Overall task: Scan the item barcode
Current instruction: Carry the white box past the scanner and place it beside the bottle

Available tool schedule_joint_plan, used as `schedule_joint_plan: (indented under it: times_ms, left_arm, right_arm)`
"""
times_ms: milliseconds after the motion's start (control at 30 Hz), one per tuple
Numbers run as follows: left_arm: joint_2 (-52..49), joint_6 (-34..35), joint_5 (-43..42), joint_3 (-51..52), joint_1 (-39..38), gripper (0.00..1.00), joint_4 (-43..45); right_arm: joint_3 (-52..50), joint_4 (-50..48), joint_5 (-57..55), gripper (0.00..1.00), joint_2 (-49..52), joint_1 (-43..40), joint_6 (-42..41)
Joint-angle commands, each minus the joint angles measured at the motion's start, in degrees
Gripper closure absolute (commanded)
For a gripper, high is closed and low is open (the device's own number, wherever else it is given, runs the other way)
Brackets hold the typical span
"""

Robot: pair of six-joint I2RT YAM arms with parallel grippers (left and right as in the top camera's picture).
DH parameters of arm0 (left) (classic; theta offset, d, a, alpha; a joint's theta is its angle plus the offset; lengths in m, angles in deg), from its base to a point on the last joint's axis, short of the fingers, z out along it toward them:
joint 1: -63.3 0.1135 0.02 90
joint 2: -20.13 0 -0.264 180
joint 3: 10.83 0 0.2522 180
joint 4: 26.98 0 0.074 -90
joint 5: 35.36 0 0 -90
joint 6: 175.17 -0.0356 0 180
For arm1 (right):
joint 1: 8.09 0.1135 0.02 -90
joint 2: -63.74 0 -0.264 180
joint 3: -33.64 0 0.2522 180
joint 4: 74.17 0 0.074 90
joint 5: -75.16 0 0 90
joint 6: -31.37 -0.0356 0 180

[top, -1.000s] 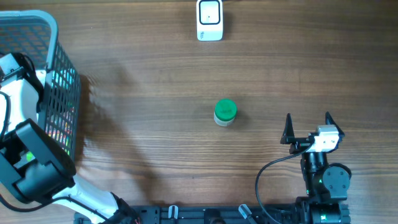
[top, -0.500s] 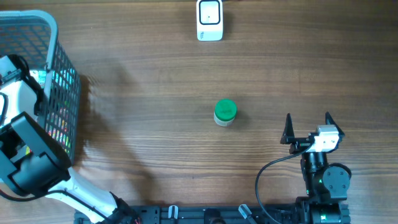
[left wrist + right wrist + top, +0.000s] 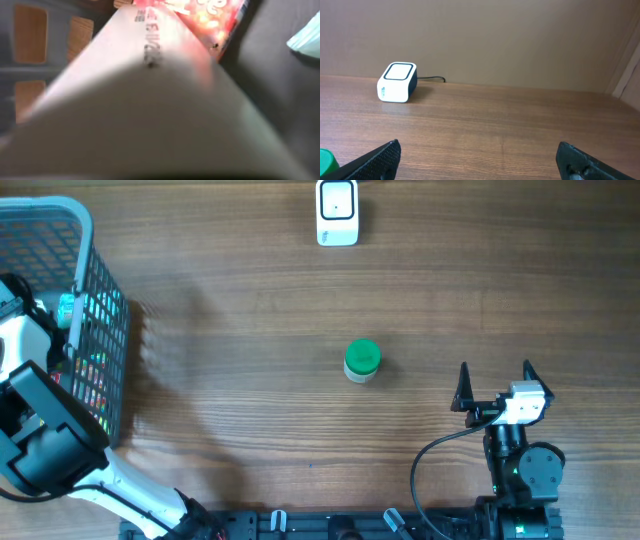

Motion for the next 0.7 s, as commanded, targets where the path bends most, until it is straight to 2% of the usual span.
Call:
schedule_joint_plan:
  times_ms: [0,133,200,467,600,667]
  left_arm:
    - [2.9,8.1,-3.6,-0.4,-0.3,0.86,0.1]
    - [8.0,15.4,-8.1,-0.5,-0.3,0.86,-0.4]
    - [11.8,18.8,-14.7,-0.5,-0.3,0.85,-1.2]
    - [27.1,21.6,-42.7,-0.5,-0.3,0.88,-4.3]
    - [38.2,27.6,-48.8,-0.5,-0.3,0.88,-4.3]
    - [42.1,27.5,-52.0,-0.5,-0.3,0.87,-4.2]
  right_arm:
    - [-0.1,-0.3,0.5,0.00,-0.4,0.2,0.3]
    - [-0.1,-0.3,0.5,0.00,-0.4,0.2,0.3]
    - [-0.1,-0.3,0.5,0.00,-0.4,0.2,0.3]
    - [-0.1,-0.3,0.5,0.00,-0.4,0.2,0.3]
    - [-0.1,-0.3,0.5,0.00,-0.4,0.2,0.3]
    - [-0.1,-0.3,0.5,0.00,-0.4,0.2,0.3]
